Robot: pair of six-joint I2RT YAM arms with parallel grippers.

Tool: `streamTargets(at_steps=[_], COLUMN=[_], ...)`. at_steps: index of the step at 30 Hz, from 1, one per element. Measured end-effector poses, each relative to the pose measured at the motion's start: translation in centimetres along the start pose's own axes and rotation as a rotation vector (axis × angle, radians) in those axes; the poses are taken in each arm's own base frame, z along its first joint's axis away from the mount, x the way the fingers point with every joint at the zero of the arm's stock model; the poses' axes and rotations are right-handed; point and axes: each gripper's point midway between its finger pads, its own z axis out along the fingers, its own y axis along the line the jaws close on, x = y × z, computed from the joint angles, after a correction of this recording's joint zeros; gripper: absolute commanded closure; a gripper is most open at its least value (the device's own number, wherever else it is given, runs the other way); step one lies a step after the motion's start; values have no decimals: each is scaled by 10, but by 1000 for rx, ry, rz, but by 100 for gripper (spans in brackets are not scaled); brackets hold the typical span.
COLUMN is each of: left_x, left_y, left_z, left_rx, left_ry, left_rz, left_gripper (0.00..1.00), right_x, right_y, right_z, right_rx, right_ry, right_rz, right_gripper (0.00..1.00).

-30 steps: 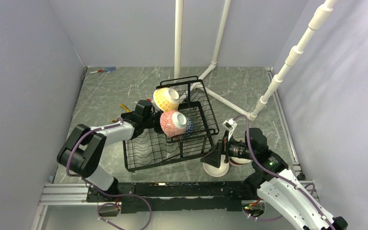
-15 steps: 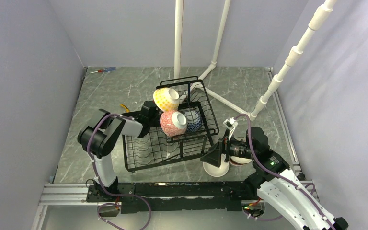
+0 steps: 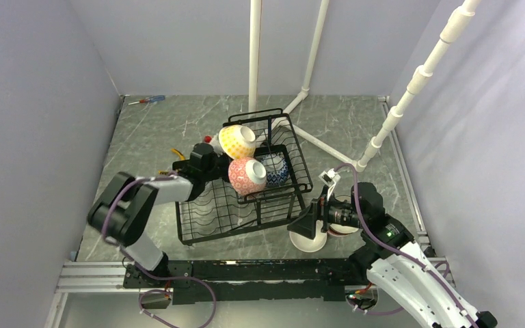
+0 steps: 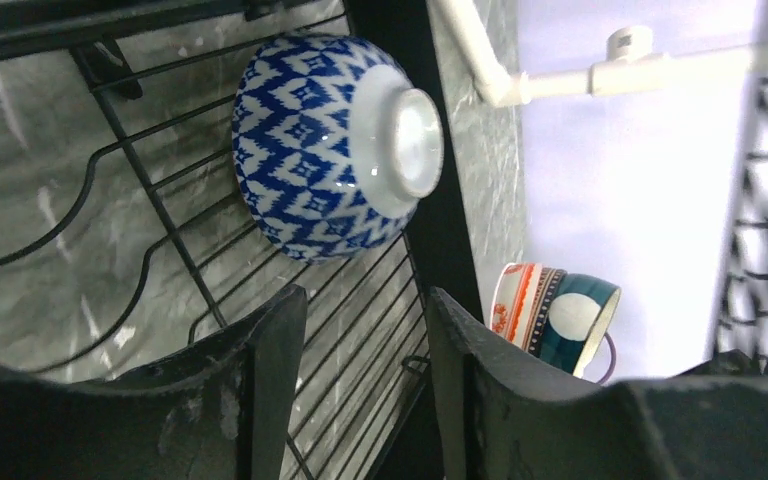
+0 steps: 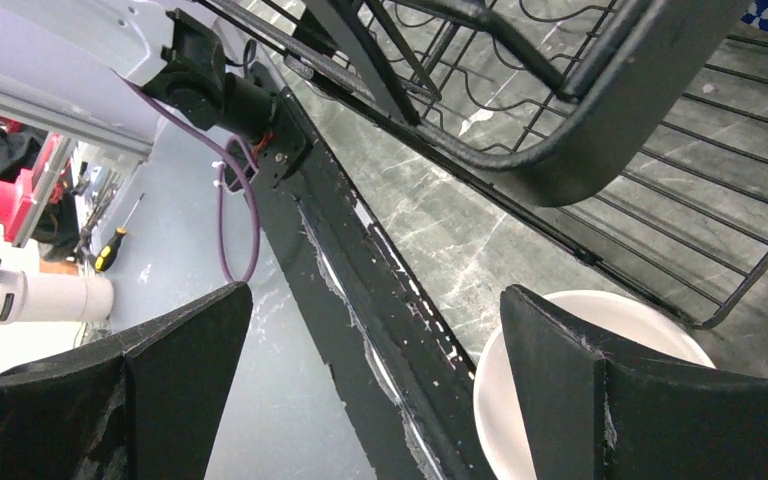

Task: Load the bowls into the dish rack
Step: Turn the bowl upside down on the dish rack.

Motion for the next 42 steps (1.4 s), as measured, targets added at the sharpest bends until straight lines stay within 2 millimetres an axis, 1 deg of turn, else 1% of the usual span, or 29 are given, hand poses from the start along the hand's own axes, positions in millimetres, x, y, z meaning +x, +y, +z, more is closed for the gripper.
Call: streamTargets(at_steps=[2,6,9,13,14,20,24,26,29,35,39,42], left_x=[-6,-16,-19,-17,-17,-19,-24,-27,-28,-21,-22,-23], left_y=[-7,-17,-17,-10,-8,4,6,9,17,33,29,21], left_z=[-16,-54,-80,-117,-127,-173,-195,-203,-208,-205,-202,-204], left_rx=[-8,-43,-99,-185,-209,-312,-350,-373,-418,-493,-506,-489], left_ry=[-45,-138,-200,-280,-304,-434,-515,-551,-569,-502,-461,-453], left_rz=[33,101,139,168,174,193,201,194,188,218,248,271], left_gripper=[42,33,24,8,6,5,5,5,5,5,5,5], right_x=[0,0,0,3,4,8,11,13,16,27,29,32], right_y=[0,0,-3,-8,-10,-16,-18,-20,-24,-33,-34,-35], right_z=[0,-1,0,0,-1,-1,-1,-1,0,4,5,6], right_rx=[0,1,19,47,54,86,95,105,119,148,153,154], right_ry=[-2,-3,-4,5,6,6,1,-1,3,18,26,33], right_rz=[-2,-2,3,18,21,57,86,104,135,187,202,211], right_gripper=[0,1,1,1,1,2,3,4,6,9,11,14])
